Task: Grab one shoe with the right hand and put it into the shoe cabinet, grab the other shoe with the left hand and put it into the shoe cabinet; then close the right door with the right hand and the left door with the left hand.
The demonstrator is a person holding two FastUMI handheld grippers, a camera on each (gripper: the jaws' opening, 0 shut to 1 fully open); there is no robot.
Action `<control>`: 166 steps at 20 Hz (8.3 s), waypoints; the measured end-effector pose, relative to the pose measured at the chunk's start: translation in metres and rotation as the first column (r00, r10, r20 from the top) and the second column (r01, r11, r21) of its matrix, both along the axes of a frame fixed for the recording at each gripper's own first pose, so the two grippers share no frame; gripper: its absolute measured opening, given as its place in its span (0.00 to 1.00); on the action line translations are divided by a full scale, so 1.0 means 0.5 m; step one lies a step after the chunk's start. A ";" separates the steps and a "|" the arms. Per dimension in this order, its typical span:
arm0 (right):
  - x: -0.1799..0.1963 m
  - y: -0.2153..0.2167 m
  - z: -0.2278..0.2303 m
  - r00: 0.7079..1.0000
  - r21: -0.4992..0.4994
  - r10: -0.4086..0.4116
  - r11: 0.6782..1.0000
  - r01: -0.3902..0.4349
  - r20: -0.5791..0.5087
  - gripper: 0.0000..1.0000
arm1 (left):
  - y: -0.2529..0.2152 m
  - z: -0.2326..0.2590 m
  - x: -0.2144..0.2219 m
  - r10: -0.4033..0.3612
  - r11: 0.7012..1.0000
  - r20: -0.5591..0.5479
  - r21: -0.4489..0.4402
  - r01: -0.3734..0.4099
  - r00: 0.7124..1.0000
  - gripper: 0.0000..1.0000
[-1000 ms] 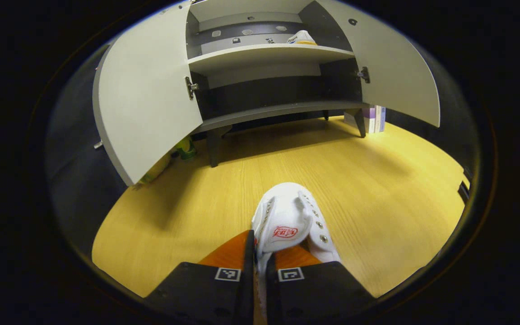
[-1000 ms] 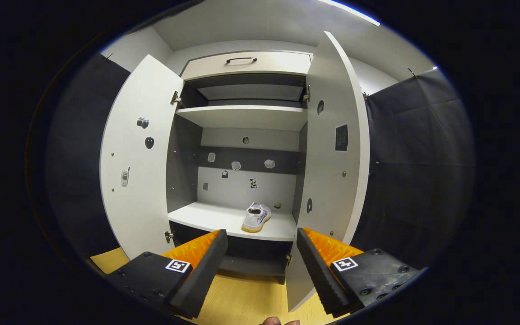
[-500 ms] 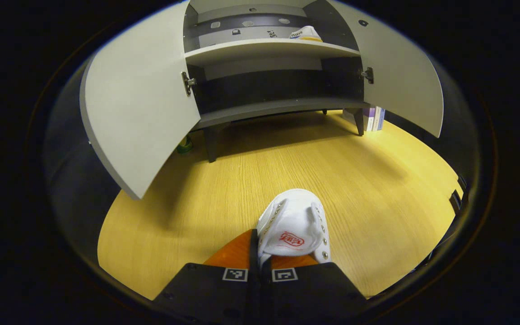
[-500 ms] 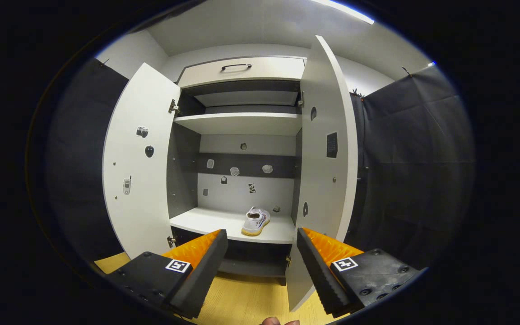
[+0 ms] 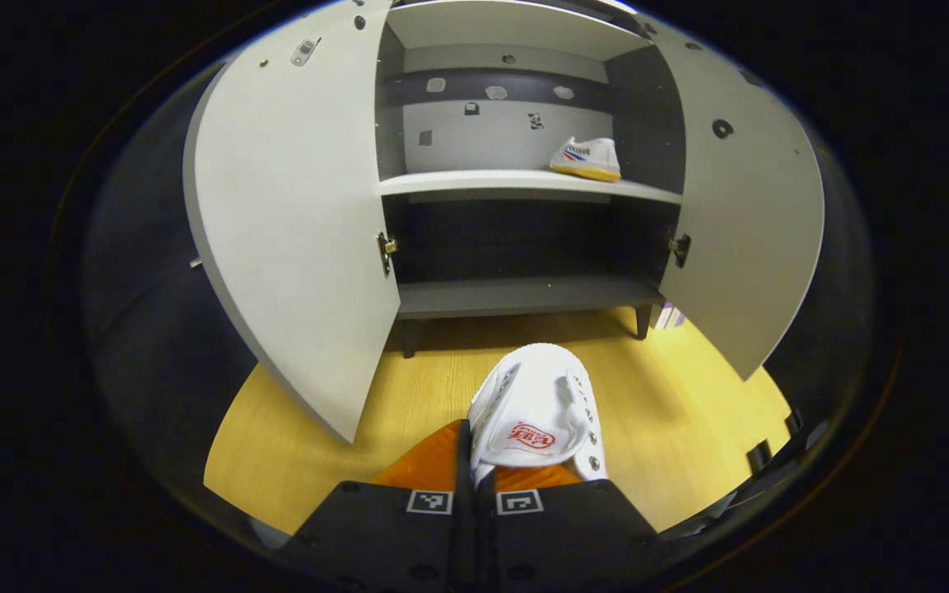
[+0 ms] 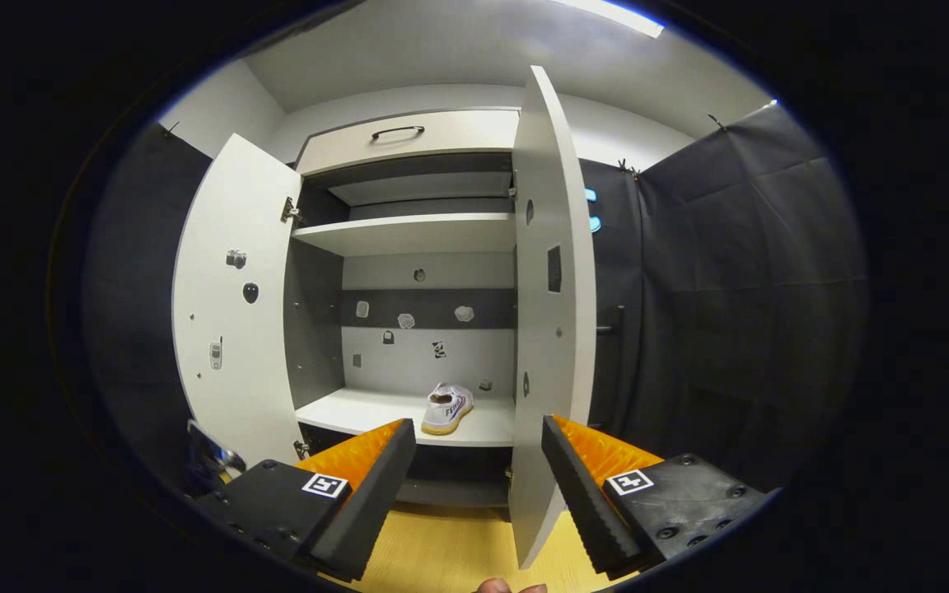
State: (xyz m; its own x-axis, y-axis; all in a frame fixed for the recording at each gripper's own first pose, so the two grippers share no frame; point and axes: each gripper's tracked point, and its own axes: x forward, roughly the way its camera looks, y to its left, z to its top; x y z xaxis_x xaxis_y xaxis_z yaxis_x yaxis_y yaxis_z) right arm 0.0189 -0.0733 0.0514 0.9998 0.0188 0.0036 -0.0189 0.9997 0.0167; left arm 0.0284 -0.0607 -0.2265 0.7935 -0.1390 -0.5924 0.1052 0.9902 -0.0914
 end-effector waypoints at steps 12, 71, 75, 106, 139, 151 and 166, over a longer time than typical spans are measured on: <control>-0.020 -0.117 -0.048 0.997 0.023 -0.053 0.998 0.055 -0.064 0.98 | -0.027 0.317 0.281 0.164 0.984 0.150 -0.091 -0.152 0.975 0.05; 0.132 -0.364 -0.009 0.977 0.131 -0.182 0.972 0.196 -0.109 0.98 | -0.093 0.606 0.291 0.031 0.999 0.541 -0.036 -0.015 0.841 0.89; 0.139 -0.336 0.000 0.980 0.104 -0.180 0.977 0.189 -0.084 0.98 | -0.071 0.578 0.200 -0.019 0.998 0.521 -0.038 0.046 0.854 0.90; 0.136 0.145 -0.035 0.984 0.141 0.143 0.982 -0.128 -0.107 0.98 | 0.392 0.570 0.005 0.232 0.973 0.539 -0.131 -0.191 0.810 0.91; 0.087 0.025 -0.043 0.991 0.151 0.062 0.988 -0.044 -0.115 0.98 | 0.273 0.550 0.135 0.131 0.991 0.489 -0.080 -0.106 0.862 0.93; 0.072 0.063 -0.030 0.993 0.118 0.062 0.992 -0.050 -0.102 0.98 | 0.083 0.538 0.122 -0.004 0.992 0.475 -0.112 0.065 0.880 0.94; 0.044 0.098 0.018 0.999 0.095 0.033 0.995 -0.030 -0.032 0.98 | 0.093 0.542 0.036 -0.018 0.994 0.504 -0.087 0.072 0.863 0.94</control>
State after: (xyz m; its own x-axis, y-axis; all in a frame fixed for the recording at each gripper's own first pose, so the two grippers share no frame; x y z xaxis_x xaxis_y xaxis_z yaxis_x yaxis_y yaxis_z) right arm 0.0410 -0.0246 0.0606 0.9983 0.0514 -0.0264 -0.0482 0.9926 0.1118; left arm 0.0463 -0.0142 0.0447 0.9711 -0.2182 -0.0971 0.2073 0.9719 -0.1112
